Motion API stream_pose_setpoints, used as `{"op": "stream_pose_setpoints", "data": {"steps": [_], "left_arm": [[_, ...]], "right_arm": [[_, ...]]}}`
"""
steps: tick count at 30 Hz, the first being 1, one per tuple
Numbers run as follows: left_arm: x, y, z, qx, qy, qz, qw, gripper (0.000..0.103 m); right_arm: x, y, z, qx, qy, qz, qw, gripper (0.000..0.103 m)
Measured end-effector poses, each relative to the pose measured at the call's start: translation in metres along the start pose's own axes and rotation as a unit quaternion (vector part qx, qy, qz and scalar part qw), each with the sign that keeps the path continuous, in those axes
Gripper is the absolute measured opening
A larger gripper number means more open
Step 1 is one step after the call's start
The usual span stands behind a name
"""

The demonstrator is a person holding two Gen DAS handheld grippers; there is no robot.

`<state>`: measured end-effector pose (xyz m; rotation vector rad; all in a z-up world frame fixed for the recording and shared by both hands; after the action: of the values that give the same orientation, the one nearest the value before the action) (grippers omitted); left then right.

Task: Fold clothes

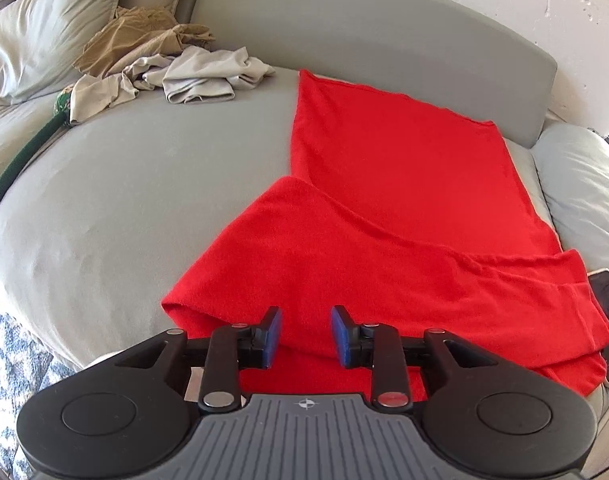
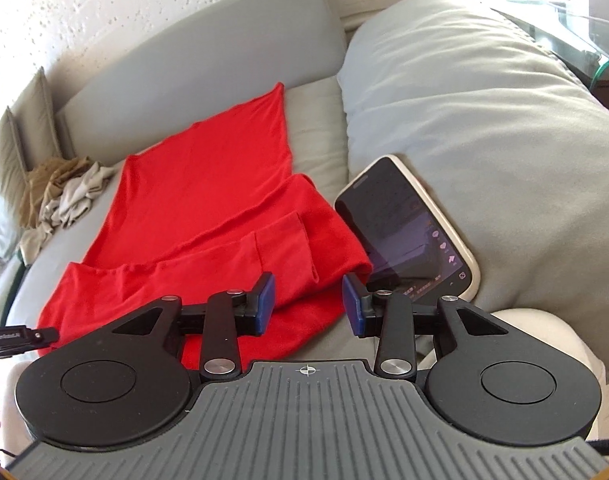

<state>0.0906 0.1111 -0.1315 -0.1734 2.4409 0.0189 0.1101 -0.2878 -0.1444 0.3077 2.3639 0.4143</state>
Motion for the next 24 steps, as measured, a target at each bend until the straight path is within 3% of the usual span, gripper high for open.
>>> {"op": "stream_pose_setpoints", "data": {"steps": [2,8,16,18,20,21,22,24], "left_arm": [[-0.011,0.013,0.003,-0.019,-0.013,-0.010,0.9997,0.046],[-0.036,0.056,0.022,-0.049,-0.020,-0.031,0.9981,0.049],[-0.045,0.050,0.065,0.034,0.021,-0.009,0.9992,0.049],[-0.045,0.044,0.073,0.049,0.026,0.002,0.9985,0.048],[-0.045,0.037,0.078,0.064,0.028,0.015,0.9974,0.038],[-0.046,0.033,0.077,0.074,0.022,0.023,0.9968,0.015],[-0.048,0.031,0.073,0.073,0.009,0.029,0.9969,0.001],[-0.052,0.030,0.065,0.068,-0.020,0.029,0.9971,0.001]], "right_arm": [[-0.007,0.003,0.011,0.002,0.002,-0.009,1.000,0.041],[-0.021,0.018,0.059,0.006,0.028,-0.057,0.998,0.041],[-0.014,0.036,0.093,0.006,0.049,-0.118,0.992,0.036],[-0.011,0.040,0.091,0.004,0.044,-0.137,0.990,0.018],[-0.010,0.044,0.089,0.000,0.037,-0.153,0.987,0.009],[-0.010,0.046,0.087,0.003,0.030,-0.162,0.986,0.009],[-0.010,0.049,0.084,0.005,0.022,-0.173,0.985,0.009],[-0.014,0.054,0.079,0.013,0.003,-0.189,0.982,0.008]]}}
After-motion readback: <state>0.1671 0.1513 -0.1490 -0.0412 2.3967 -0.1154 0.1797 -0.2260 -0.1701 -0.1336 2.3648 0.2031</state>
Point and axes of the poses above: each gripper's, at about its wrist camera, not at the fingertips, and z roughly the way its jaws point, y to its left, x to its underside, the point moved 9 cm from there along z, roughly the way its jaws point, and after that the axes turned 7 degrees about z, right-handed, at the moved point
